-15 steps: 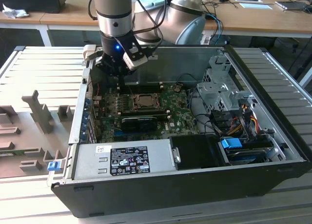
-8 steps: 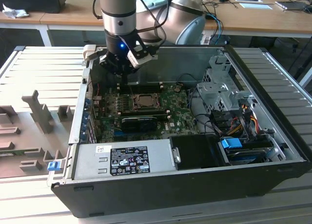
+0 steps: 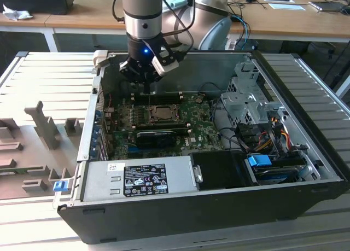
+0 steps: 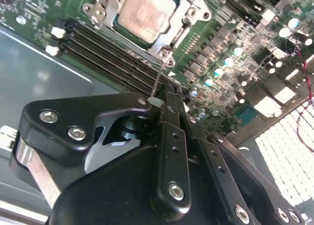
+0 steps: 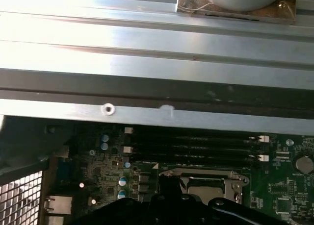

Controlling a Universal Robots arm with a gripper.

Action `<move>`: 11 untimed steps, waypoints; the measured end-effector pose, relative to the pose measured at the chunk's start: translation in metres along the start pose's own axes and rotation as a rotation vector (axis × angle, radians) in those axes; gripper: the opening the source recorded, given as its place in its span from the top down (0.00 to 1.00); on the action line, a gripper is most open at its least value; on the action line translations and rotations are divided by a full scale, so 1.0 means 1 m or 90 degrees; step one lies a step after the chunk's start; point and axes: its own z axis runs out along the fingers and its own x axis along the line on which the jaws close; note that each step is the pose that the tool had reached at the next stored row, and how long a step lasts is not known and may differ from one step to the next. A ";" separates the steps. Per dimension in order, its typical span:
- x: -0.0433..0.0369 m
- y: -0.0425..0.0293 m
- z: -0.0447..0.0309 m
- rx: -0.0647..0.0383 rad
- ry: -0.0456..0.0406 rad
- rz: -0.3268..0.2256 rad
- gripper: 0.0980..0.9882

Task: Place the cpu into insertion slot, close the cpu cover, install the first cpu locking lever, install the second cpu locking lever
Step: 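Install the first cpu locking lever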

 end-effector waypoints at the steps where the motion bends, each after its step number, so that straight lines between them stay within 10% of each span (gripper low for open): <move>1: -0.0008 -0.0001 0.0003 0.000 -0.0001 0.000 0.99; 11: -0.0052 -0.0008 0.0038 0.000 0.0000 0.000 0.99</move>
